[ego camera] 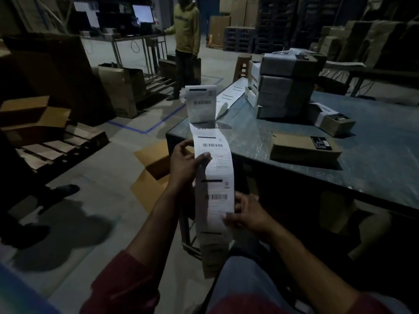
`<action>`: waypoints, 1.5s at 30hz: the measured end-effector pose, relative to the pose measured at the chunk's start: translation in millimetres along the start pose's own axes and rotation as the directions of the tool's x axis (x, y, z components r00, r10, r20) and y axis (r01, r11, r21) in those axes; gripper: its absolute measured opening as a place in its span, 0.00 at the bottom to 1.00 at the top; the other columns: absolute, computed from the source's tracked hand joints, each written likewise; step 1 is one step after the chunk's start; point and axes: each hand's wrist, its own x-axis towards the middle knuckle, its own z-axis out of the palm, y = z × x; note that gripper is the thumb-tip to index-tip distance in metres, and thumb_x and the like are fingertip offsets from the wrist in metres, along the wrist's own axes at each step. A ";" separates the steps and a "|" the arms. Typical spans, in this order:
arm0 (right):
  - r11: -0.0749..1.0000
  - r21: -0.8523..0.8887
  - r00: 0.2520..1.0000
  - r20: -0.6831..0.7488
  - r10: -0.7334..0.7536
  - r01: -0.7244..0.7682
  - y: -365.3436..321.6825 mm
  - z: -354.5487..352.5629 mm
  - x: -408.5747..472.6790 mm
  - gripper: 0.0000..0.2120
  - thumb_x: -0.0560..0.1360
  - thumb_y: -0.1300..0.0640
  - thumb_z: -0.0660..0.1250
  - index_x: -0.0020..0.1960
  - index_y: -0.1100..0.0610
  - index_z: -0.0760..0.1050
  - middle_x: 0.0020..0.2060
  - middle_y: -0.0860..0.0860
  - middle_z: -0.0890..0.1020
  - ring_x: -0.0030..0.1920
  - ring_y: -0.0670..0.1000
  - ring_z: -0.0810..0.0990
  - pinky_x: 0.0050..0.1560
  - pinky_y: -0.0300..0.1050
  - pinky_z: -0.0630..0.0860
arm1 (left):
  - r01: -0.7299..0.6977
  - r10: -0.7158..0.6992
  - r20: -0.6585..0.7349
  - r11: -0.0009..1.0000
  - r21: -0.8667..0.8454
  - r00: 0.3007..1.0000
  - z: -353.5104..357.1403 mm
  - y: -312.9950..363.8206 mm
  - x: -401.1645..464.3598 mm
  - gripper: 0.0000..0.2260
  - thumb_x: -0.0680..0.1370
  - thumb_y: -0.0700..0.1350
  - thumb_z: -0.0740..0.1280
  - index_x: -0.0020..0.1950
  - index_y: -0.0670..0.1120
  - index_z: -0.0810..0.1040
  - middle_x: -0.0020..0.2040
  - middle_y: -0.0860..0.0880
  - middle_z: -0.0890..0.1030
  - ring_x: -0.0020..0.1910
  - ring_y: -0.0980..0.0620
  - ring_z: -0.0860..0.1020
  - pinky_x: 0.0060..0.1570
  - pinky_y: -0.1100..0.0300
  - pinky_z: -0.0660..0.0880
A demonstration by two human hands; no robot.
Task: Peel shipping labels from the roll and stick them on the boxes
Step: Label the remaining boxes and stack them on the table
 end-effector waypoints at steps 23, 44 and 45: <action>0.993 -0.104 0.988 0.139 0.067 -0.053 -10.2 -4.0 3.6 0.23 0.70 0.68 0.79 0.63 0.57 0.79 0.56 0.54 0.87 0.58 0.53 0.86 0.61 0.56 0.82 | 0.074 -0.078 -0.029 0.989 -0.126 0.997 -10.0 -0.5 -8.8 0.16 0.71 0.41 0.81 0.57 0.40 0.84 0.52 0.41 0.88 0.52 0.40 0.87 0.48 0.52 0.82; 0.961 0.220 0.953 -0.286 -0.102 0.169 -54.5 -11.6 22.0 0.32 0.70 0.59 0.81 0.71 0.57 0.74 0.53 0.60 0.87 0.55 0.63 0.86 0.59 0.68 0.81 | 0.174 -0.163 0.069 0.963 -0.205 0.984 1.3 -8.3 -65.7 0.24 0.72 0.38 0.78 0.68 0.41 0.80 0.62 0.38 0.84 0.62 0.36 0.82 0.46 0.53 0.82; 0.961 0.220 0.956 -0.275 -0.103 0.167 -53.7 -10.6 19.0 0.33 0.70 0.57 0.82 0.72 0.55 0.74 0.53 0.60 0.87 0.55 0.64 0.86 0.60 0.69 0.80 | 0.157 -0.155 0.019 0.978 -0.135 0.988 4.7 1.3 -62.9 0.21 0.75 0.35 0.76 0.67 0.39 0.80 0.62 0.41 0.83 0.63 0.38 0.81 0.45 0.60 0.81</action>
